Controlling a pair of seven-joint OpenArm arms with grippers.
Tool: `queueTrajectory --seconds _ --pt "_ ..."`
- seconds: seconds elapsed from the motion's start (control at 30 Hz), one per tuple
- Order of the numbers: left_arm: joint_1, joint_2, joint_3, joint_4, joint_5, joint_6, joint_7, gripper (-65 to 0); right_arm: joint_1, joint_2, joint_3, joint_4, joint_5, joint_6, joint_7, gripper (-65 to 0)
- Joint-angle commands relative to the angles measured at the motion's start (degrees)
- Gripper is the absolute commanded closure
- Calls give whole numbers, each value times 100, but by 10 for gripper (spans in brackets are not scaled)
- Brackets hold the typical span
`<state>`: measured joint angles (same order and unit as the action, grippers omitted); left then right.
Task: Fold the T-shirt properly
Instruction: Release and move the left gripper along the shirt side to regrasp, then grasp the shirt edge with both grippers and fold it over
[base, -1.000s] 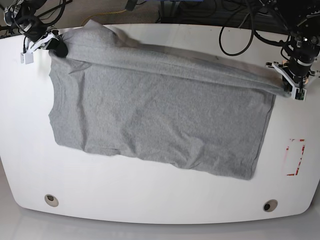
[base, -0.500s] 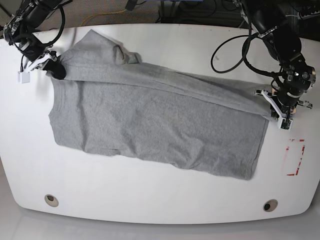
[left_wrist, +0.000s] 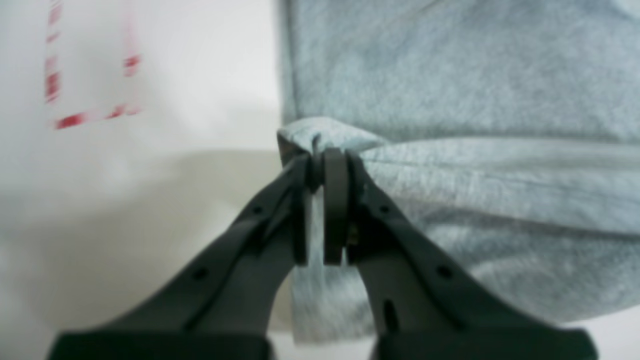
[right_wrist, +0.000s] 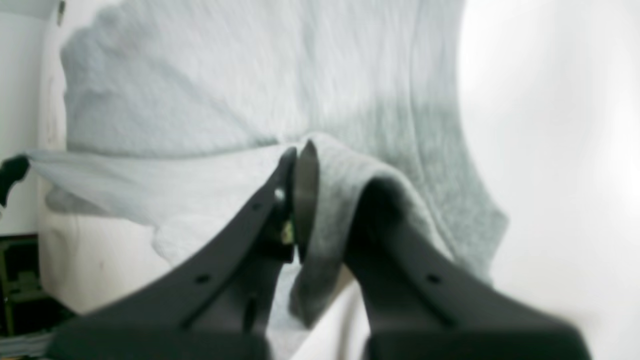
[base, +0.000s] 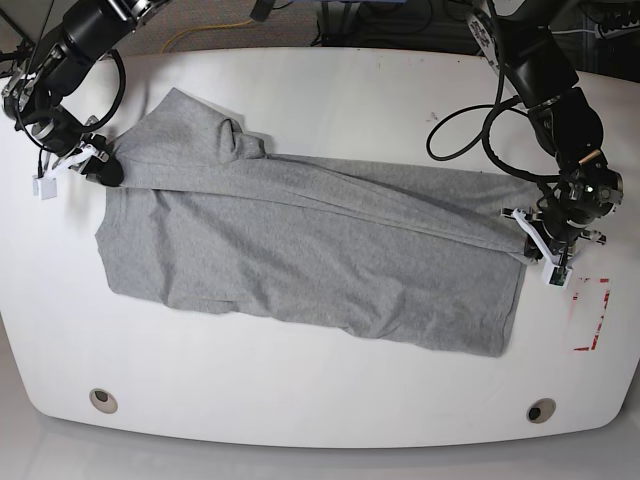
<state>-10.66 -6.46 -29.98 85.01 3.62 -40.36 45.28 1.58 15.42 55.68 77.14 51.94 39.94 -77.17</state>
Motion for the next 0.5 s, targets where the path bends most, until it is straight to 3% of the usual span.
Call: queueTrajectory --seconds 0.0,0.07,0.13,0.23,0.3,0.37,0.47 --pt "-222 -211 268 -242 -41 36 -198 -22 242 150 28 88 -117 6 108 -75" --pt "-275 -290 426 -409 -41 36 -260 -24 294 142 28 88 -214 6 108 -154" --pt "-284 -334 488 -523 -41 36 -286 -33 303 150 54 88 -302 6 108 -309" --pt "-345 -334 497 -550 -41 36 -303 -131 294 159 80 114 -311 6 108 -522" --pt "-398 -334 497 -558 -41 36 -303 -214 242 159 80 141 -258 6 99 -568" --pt "-372 -334 497 -462 -50 36 -295 -312 -13 142 89 466 -196 6 73 -545" --pt "-337 -334 470 -268 -50 36 -286 -338 -479 106 89 791 102 6 73 -501"
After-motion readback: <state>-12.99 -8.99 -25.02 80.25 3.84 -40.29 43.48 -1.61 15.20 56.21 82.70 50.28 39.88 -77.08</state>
